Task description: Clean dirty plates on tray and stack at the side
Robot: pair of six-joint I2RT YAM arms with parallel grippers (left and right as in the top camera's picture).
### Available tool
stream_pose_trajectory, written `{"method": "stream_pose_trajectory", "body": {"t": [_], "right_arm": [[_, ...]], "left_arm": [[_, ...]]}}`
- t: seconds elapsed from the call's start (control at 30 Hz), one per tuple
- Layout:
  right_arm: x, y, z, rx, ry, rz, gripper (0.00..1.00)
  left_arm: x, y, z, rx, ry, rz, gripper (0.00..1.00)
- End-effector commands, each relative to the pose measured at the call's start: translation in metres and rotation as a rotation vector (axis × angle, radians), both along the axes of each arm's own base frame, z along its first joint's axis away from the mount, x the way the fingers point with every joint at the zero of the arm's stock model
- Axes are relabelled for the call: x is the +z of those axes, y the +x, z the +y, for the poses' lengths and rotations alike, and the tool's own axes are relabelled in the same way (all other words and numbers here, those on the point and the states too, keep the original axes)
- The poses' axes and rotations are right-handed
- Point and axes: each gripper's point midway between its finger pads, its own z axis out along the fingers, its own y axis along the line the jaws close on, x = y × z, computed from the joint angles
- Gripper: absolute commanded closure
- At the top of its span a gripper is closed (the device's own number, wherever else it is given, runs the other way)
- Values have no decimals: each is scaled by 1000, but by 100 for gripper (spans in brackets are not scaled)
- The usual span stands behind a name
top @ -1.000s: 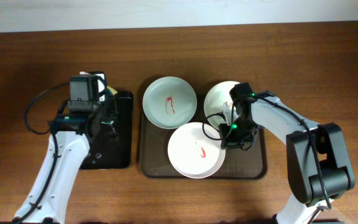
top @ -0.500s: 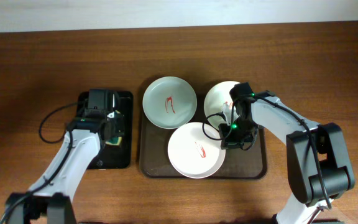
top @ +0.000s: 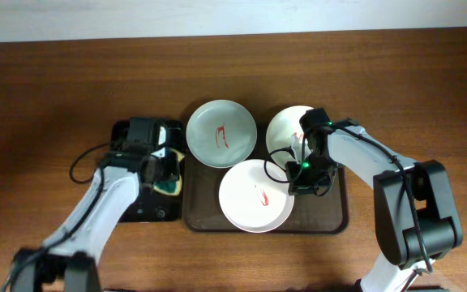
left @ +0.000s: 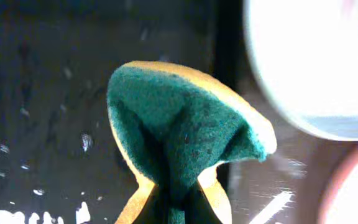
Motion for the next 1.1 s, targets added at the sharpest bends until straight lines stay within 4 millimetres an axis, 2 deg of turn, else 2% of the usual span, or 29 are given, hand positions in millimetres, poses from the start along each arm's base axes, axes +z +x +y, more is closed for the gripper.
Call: {"method": "stream_pose_trajectory", "body": {"t": [0.0,0.03,0.1,0.13,0.17,0.2,0.33,0.37,0.47,0.53,0.6,0.7,0.73,0.77,0.8,0.83,0.93,1.0,1.07], "right_arm": [[-3,-5,1,2,-10,18,91],[-3,-5,1,2,-9,18,86],[-3,-3,2,1,-4,12,86],[-3,-3,2,-29,-5,20,88],[-3,-1,3,-63,-10,25,96],[-3,1,3,-80,-11,26,96],[-3,0,4,-101,-12,35,96],[-3,0,4,-100,-10,37,96],[-3,-1,5,-101,-7,40,96],[-3,-1,5,-101,-7,40,96],[-2,-1,5,-101,-8,43,96],[-2,-2,4,-100,-9,46,96],[-2,-2,4,-100,-10,46,96],[-2,-3,4,-100,-10,48,96],[-2,-3,4,-100,-11,51,96],[-2,-4,4,-100,-13,53,96],[-3,-5,2,-96,-24,56,95],[-3,-5,2,-96,-24,56,91],[-3,-5,2,-96,-24,56,91]], "left_arm": [[54,6,-49,-114,-264,-102,100],[56,-3,-75,-187,-350,-73,100],[47,-14,-105,-186,-400,-15,100],[42,-17,-122,-172,-424,15,100],[36,-21,-142,-173,-445,36,100],[34,-23,-151,-166,-458,48,100],[5,-38,-218,-97,-532,138,100],[-2,-39,-225,-78,-525,138,100],[-31,-46,-231,104,-445,158,100],[-48,-44,-224,157,-353,106,100],[-65,-35,-202,212,-222,35,100],[-72,-35,-157,226,5,-23,100],[-73,-38,-146,236,62,-25,100],[-72,-39,-143,223,78,-22,100],[-68,-40,-143,193,86,-25,100],[-54,-39,-144,160,76,-43,100],[7,-38,-154,104,-46,-125,100],[22,-34,-158,106,-89,-163,100],[22,-34,-159,105,-91,-163,100]]}}
